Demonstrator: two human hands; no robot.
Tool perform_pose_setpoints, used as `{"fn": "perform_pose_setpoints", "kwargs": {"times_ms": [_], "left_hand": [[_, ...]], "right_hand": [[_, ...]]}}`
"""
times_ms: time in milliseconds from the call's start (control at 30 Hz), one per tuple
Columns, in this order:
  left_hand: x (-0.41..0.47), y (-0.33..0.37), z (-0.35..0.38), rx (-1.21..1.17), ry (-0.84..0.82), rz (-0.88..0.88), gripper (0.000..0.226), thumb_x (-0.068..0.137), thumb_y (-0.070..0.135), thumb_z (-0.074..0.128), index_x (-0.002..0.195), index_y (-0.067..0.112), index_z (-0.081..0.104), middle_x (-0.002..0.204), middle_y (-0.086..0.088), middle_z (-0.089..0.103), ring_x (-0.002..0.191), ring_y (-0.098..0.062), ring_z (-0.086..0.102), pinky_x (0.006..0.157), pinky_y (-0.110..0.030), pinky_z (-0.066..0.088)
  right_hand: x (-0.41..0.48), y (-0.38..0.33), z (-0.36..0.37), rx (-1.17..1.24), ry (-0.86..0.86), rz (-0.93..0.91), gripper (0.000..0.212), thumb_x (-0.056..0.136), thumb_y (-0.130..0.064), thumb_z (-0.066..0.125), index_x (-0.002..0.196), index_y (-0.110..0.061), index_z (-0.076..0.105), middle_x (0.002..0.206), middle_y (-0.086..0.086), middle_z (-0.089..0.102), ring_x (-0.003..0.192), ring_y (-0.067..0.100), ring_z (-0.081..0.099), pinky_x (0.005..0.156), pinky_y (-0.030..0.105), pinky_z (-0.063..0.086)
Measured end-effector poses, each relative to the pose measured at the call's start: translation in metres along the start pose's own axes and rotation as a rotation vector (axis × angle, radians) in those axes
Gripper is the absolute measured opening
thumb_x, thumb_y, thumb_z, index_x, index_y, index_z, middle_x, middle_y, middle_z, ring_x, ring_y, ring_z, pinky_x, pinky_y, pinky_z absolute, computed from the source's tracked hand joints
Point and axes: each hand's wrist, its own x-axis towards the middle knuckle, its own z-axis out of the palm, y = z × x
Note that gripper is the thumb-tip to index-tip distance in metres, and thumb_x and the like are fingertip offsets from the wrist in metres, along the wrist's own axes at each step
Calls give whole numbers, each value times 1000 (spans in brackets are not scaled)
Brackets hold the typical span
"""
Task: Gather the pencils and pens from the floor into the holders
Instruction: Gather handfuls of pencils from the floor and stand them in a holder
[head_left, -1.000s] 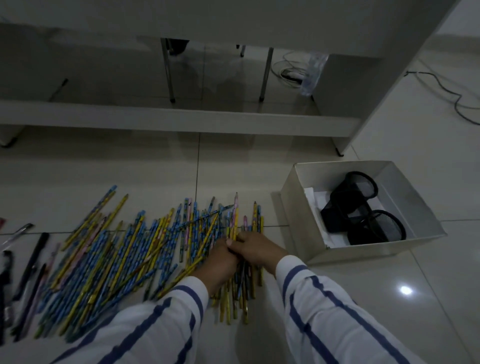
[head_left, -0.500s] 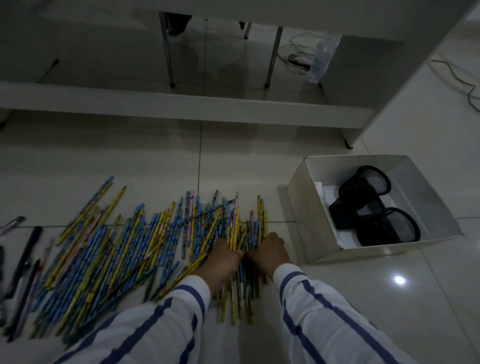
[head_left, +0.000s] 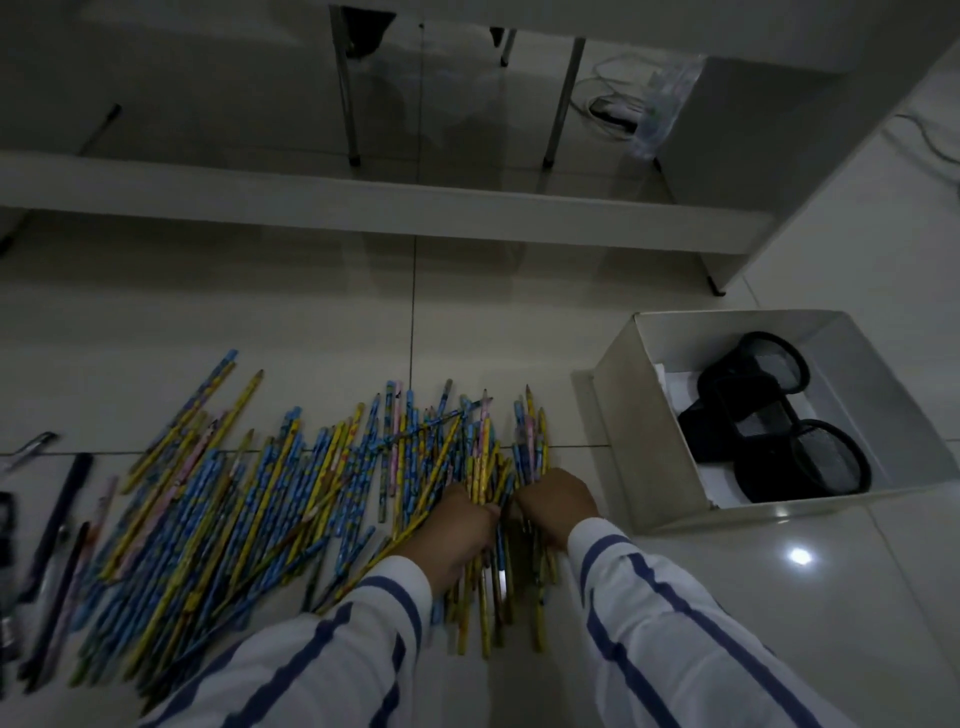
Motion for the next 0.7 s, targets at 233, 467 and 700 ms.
{"fn": "perform_pose_setpoints", "kwargs": {"times_ms": [233, 467, 700], "left_hand": [[-7, 8, 5, -165, -69, 89, 25, 93, 14, 52, 116, 6, 51, 99, -14, 64, 78, -23, 63, 69, -31, 55], [-33, 25, 7, -386, -188, 175, 25, 96, 3, 42, 104, 11, 64, 81, -14, 73, 65, -34, 68, 63, -45, 58], [-64, 63, -20, -610, -345, 154, 25, 100, 8, 38, 117, 4, 56, 100, -21, 65, 80, -35, 63, 52, -39, 54]], "right_hand": [[-21, -3, -13, 395, -51, -66, 20, 84, -10, 47, 65, -16, 45, 68, 13, 50, 56, 23, 50, 51, 25, 39], [-51, 2, -24, 636, -250, -267, 13, 94, -18, 55, 81, -18, 58, 59, 5, 58, 42, 17, 48, 38, 22, 29], [-78, -33, -60, 460, -226, -388, 12, 90, -20, 62, 100, -13, 64, 75, 2, 69, 61, 16, 64, 49, 27, 52]]}}
